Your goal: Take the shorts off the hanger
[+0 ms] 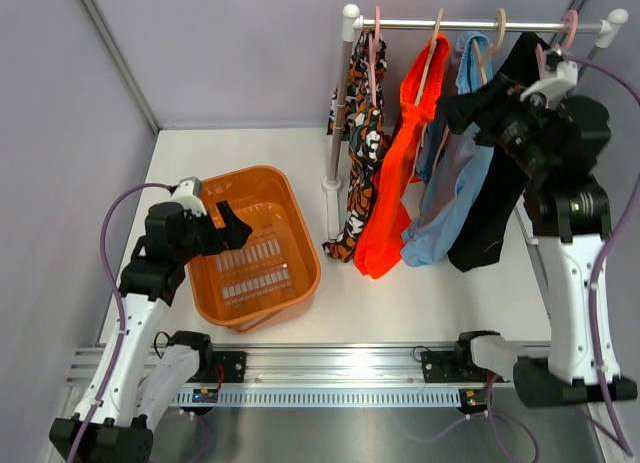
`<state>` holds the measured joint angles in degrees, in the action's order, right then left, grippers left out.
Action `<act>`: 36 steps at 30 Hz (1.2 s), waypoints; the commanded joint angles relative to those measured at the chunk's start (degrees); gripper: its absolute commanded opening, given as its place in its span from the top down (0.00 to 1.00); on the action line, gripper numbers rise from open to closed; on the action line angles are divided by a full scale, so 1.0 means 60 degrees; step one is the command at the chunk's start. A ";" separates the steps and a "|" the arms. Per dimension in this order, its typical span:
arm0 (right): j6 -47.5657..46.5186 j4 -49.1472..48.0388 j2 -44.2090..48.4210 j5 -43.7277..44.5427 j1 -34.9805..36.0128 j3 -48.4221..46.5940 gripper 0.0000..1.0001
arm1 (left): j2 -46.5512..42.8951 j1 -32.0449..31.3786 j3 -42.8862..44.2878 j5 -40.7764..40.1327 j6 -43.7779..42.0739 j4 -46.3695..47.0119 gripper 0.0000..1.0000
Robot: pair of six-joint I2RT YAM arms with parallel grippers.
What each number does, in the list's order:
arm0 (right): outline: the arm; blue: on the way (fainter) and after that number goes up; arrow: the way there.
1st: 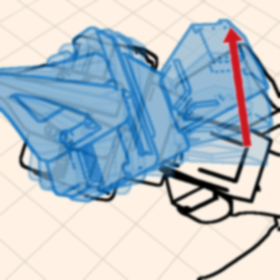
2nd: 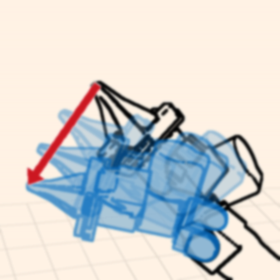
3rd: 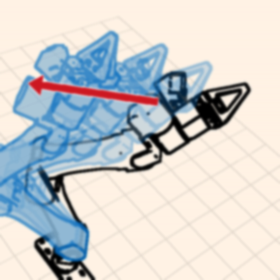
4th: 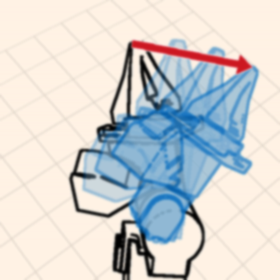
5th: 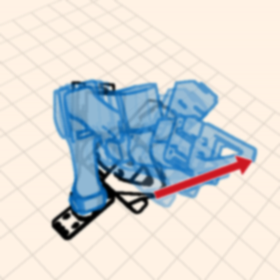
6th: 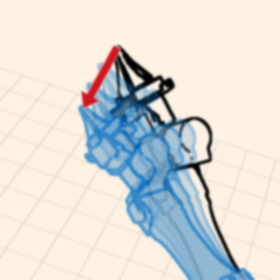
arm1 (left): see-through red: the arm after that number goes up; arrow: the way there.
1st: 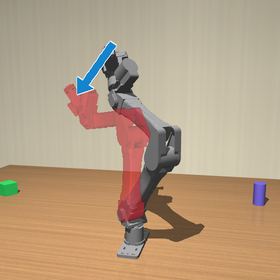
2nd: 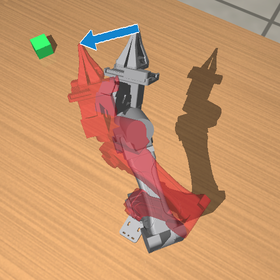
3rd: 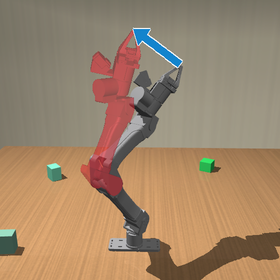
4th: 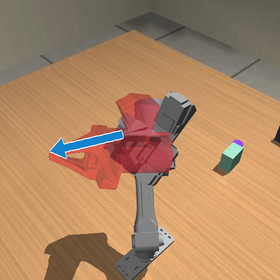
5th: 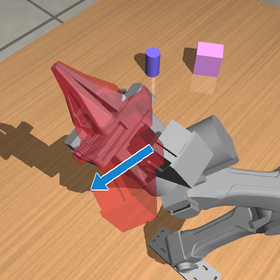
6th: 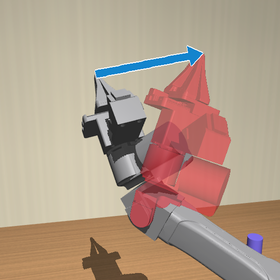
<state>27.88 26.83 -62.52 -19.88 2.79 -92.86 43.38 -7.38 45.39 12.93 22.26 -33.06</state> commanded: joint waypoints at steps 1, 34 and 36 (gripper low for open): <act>-0.1158 0.1747 -0.1395 0.1844 0.0824 -0.2199 0.12 | -0.0198 0.0043 0.0346 0.0233 -0.0121 0.0383 0.01; -0.3548 0.2695 -0.7231 0.6432 0.4252 -0.8109 0.13 | -0.0549 0.0043 0.0360 0.0306 -0.0151 0.0397 0.01; -0.3562 0.2298 -0.7231 0.6740 0.4282 -0.7642 0.16 | -0.0549 0.0043 0.0360 0.0292 -0.0151 0.0397 0.01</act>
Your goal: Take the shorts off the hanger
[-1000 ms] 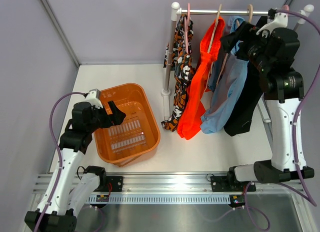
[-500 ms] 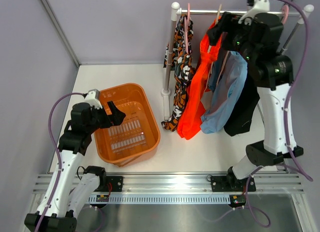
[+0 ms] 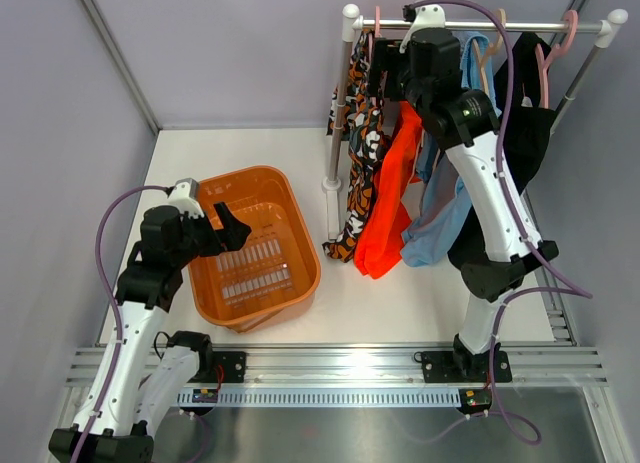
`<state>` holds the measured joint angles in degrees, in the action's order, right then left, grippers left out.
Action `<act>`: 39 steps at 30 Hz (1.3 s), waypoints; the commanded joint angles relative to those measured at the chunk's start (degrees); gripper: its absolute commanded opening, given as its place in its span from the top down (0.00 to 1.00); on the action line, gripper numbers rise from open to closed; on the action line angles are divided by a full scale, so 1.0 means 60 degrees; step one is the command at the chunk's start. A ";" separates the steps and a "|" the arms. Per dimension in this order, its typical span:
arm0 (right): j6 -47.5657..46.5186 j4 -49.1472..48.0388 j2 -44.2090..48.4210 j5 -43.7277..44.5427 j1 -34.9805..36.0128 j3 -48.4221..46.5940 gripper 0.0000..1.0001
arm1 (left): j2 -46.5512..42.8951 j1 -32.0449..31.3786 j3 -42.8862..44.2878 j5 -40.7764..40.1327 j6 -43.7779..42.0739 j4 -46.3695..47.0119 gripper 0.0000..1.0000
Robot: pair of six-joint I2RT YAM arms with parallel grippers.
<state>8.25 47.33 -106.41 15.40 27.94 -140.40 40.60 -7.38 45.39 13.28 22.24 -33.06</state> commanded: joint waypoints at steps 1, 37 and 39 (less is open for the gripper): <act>-0.0306 -0.1469 0.0069 0.0919 0.0089 0.0400 0.17 | -0.0087 0.0043 0.0360 0.0248 -0.0147 0.0397 0.01; -0.1038 -0.3304 -0.1908 0.1756 0.0103 -0.0139 0.78 | -0.0175 0.0043 0.0346 0.0058 -0.0162 0.0280 0.01; -0.1053 -0.3201 -0.1923 0.1740 0.0089 -0.0184 0.88 | -0.0189 0.0043 0.0346 0.0057 -0.0176 0.0280 0.01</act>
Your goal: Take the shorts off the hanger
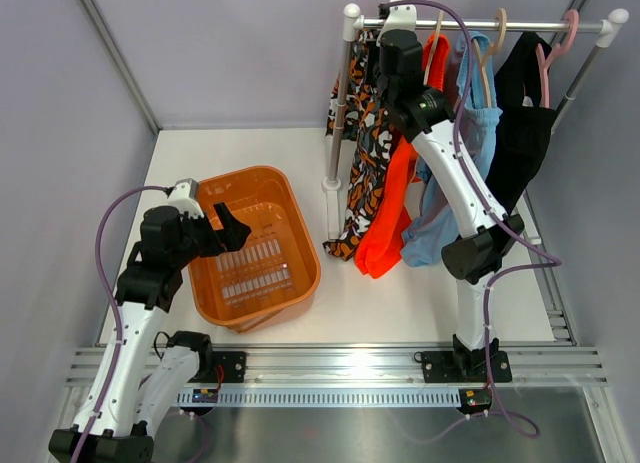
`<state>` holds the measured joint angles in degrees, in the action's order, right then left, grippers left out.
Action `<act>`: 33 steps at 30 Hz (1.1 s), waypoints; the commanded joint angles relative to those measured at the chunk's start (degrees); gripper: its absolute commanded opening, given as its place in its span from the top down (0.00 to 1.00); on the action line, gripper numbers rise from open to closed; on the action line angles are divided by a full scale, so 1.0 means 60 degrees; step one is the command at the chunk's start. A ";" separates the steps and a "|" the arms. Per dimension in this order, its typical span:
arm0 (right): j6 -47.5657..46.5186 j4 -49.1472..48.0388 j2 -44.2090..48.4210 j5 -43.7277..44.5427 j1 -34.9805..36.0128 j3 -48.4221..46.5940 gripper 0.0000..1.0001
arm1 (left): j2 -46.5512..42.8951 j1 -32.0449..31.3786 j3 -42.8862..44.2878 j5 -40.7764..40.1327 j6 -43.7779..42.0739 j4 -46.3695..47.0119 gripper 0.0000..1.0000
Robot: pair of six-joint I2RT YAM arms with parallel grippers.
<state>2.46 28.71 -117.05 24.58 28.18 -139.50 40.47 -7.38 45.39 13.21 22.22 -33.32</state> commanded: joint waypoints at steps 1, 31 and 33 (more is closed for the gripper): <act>-0.0102 -0.0039 -0.0135 0.0196 0.0049 -0.0363 0.92 | -0.0153 0.0043 0.0346 0.0068 -0.0158 0.0324 0.01; 0.0776 0.1658 0.4140 -0.1137 0.0063 0.2448 1.00 | -0.0050 0.0043 0.0623 0.0681 -0.0290 0.0690 0.01; 0.1127 0.1879 0.4507 -0.1517 0.0063 0.3223 1.00 | -0.0021 0.0043 0.0741 0.0990 -0.0319 0.0749 0.01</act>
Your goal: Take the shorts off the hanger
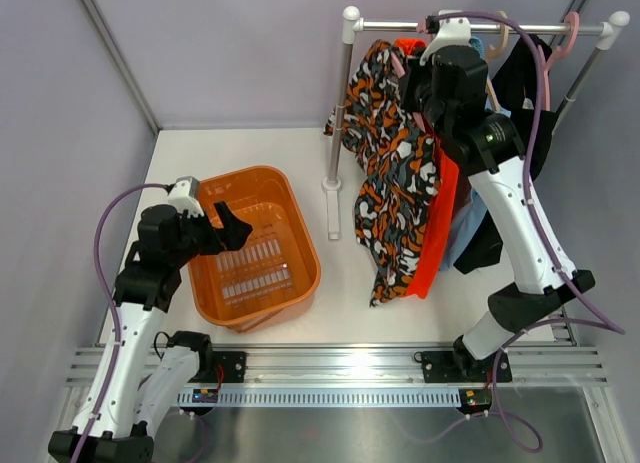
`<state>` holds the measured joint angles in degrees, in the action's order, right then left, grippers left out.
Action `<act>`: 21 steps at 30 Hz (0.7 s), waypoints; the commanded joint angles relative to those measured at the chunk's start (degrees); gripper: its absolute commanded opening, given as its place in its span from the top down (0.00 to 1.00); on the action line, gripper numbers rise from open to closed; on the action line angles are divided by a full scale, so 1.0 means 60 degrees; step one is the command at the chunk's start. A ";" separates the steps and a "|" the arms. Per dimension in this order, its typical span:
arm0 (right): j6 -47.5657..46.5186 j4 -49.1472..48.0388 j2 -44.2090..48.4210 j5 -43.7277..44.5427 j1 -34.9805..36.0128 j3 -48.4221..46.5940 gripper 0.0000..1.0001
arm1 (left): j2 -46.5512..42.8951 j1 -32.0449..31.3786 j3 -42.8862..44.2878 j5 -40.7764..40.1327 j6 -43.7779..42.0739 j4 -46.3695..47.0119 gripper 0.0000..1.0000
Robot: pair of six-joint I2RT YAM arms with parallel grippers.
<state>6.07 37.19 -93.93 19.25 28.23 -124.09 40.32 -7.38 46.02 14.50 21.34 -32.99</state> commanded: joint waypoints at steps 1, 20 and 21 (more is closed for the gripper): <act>0.0658 0.0554 0.1163 -0.0745 0.0042 0.0991 1.00 | 0.0062 0.0043 0.0679 0.1081 -0.0159 0.0781 0.01; 0.2416 0.1521 0.5606 0.0789 0.3043 0.6443 1.00 | 0.3357 -0.5405 0.4194 -0.2182 0.1407 0.2143 0.01; 0.2475 0.1637 0.5650 0.0937 0.3349 0.6516 1.00 | 0.3533 -0.5624 0.4297 -0.2212 0.1525 0.2289 0.01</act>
<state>18.00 46.11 -61.54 19.03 44.99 -85.93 58.85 -38.68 68.49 8.45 26.65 -23.97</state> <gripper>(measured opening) 0.132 0.988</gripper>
